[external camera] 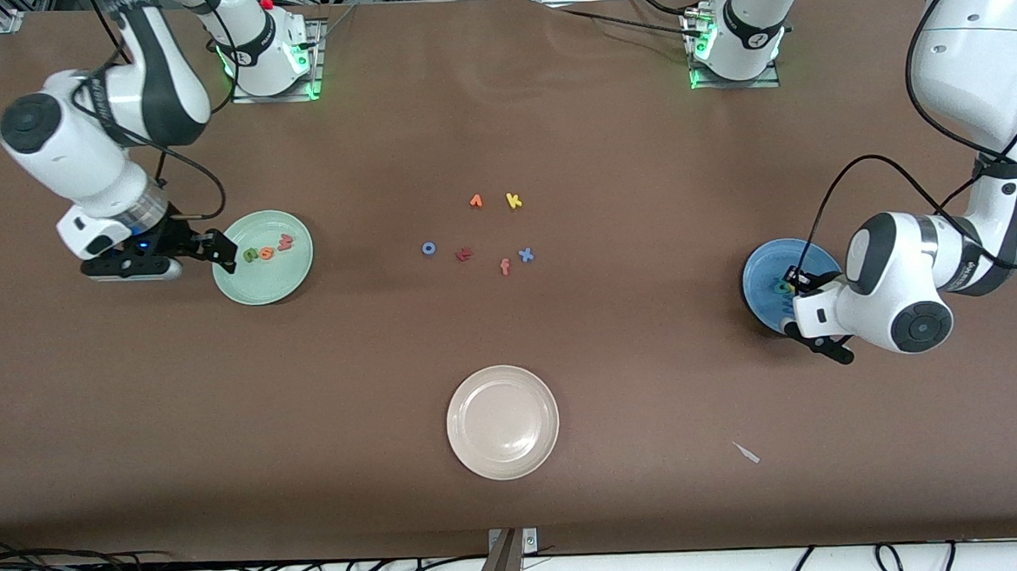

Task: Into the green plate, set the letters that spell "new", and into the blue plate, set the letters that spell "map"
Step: 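Place the yellow d on the blue plate with the left gripper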

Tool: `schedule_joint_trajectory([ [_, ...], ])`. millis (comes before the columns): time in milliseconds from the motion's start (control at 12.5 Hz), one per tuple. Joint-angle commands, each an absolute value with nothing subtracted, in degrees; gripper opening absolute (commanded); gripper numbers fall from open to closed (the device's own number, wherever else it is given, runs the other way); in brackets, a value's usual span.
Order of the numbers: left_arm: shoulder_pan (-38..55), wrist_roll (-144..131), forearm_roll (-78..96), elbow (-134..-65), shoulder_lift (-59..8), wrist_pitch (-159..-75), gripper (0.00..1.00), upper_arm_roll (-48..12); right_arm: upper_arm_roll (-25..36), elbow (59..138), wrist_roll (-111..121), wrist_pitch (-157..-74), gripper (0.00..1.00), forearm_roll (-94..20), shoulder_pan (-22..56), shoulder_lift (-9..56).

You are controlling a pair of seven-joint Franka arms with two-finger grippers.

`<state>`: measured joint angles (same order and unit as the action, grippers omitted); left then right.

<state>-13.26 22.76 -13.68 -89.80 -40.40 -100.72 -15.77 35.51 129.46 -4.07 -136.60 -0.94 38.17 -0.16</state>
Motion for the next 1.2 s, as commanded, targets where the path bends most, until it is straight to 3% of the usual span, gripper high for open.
schedule_joint_trajectory([
  [0, -13.4, 23.8, -15.2, -85.5, -38.8, -94.4, 1.0, -16.4, 36.4, 115.5, -3.3, -116.4, 1.0, -0.8, 38.8, 0.1],
  [240, -13.8, 23.2, -14.7, -80.1, -37.9, -88.4, 1.0, -16.5, 35.2, 104.4, -2.4, -100.5, 1.0, -0.9, 37.6, 0.4],
  [319, -14.1, 21.0, -14.6, -80.1, -36.7, -88.4, 1.0, -16.3, 31.3, 102.9, -2.5, -99.4, 1.0, -1.1, 34.6, 0.3],
  [719, -19.2, 12.3, -13.2, -80.9, -28.6, -91.4, 1.0, -15.3, 4.6, 96.2, -0.8, -99.1, 1.0, -1.3, 2.8, 0.9],
  [878, -16.3, 12.2, -10.5, -84.5, -22.6, -94.8, 1.0, -8.8, 1.2, 95.6, 1.0, -98.4, 1.0, -0.2, -1.9, -0.2],
  [958, -14.3, 12.0, -6.7, -90.0, -17.7, -99.0, 1.0, -6.5, 1.0, 95.9, 1.1, -94.3, 1.0, -0.2, -2.8, -1.2],
  [1118, -13.4, 12.2, -2.7, -96.1, -9.6, -105.9, 1.0, -4.9, -0.1, 99.3, 0.6, -90.7, 1.0, 0.2, -3.1, -5.0],
])
